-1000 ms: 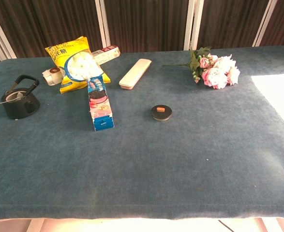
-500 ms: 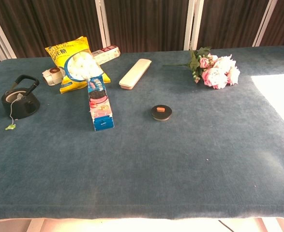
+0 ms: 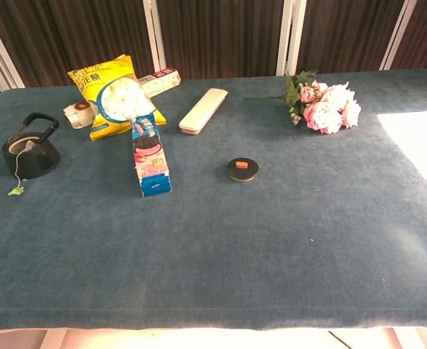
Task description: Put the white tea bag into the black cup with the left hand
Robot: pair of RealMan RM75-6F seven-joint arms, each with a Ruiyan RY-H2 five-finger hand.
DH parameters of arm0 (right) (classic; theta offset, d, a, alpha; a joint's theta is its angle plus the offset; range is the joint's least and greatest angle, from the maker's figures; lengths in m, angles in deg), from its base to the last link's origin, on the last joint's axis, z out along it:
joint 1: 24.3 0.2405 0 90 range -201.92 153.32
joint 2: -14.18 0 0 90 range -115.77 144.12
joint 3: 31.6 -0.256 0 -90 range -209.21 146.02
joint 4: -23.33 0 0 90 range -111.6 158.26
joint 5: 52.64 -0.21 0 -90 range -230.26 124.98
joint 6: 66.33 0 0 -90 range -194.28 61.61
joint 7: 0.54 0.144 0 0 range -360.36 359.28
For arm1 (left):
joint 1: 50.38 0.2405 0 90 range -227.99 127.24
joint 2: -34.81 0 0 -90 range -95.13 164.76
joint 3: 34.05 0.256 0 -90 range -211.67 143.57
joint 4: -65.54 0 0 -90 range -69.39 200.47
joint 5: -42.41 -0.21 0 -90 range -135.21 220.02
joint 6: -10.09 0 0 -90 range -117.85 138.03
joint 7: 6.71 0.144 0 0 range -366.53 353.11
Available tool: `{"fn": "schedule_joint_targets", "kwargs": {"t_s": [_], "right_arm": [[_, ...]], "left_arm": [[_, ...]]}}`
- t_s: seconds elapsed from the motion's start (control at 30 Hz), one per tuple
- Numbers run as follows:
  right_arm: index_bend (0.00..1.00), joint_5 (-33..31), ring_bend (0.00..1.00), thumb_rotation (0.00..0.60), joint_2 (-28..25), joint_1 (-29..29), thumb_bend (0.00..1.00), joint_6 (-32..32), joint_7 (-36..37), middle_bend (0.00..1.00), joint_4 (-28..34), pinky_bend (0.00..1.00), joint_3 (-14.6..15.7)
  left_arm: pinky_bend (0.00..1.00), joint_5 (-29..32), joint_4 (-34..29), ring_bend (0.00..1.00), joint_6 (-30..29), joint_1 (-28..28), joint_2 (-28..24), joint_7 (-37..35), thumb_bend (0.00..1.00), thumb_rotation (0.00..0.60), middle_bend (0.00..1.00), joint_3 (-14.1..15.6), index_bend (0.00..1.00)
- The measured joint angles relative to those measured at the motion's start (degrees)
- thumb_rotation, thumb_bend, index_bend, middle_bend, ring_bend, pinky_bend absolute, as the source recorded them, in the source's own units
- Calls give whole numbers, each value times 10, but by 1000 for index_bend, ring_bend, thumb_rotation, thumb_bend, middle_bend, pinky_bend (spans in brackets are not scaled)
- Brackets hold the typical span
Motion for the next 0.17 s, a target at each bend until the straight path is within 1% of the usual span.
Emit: {"fn": "schedule_joint_targets", "kwargs": {"t_s": [0.07,0.17], "right_arm": [[0,1,0,600,1,0,241,0,-4,0,0,0,1],[0,4,0,600,3,0,242,1,-10,0,0,0,3]], "left_arm": [[109,-11,-58,0,-1,10,-40,4,0,600,0,17,0],[108,-40,-121,0,-6,22,-95,0,0,600,0,40,0]]}}
